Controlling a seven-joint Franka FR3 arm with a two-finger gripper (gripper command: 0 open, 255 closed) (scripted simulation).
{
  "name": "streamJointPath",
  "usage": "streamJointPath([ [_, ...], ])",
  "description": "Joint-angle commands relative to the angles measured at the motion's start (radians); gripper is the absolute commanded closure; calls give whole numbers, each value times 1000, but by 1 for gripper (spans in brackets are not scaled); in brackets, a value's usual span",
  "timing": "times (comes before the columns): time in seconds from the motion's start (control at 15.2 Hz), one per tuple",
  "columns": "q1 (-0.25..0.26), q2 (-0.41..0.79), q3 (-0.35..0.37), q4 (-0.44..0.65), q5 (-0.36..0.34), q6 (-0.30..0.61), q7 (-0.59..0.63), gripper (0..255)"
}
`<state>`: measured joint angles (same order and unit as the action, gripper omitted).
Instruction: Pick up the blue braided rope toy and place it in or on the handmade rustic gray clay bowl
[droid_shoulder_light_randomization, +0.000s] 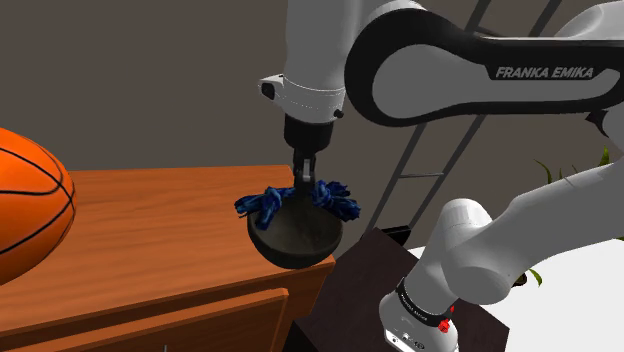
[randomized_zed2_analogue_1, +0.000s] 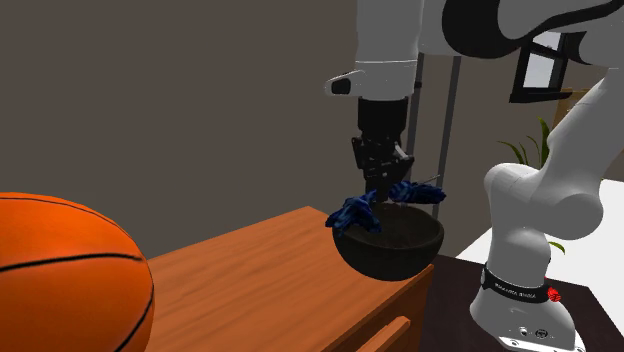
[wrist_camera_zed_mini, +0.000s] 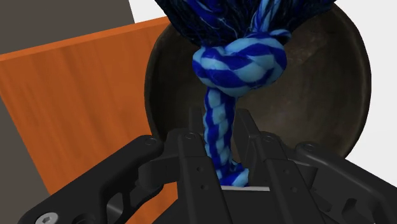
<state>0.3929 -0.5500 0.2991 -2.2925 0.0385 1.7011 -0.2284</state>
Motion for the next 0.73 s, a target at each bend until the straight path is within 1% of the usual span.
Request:
streamJointPath([
  [0.0,2,0,4,-38,3,39,4,255],
  [0.53,2,0,4,-38,3,39,4,255],
  [0.59,2,0,4,-39,3,39,4,0],
  [0.66,2,-1,4,-39,3,39,4,0],
])
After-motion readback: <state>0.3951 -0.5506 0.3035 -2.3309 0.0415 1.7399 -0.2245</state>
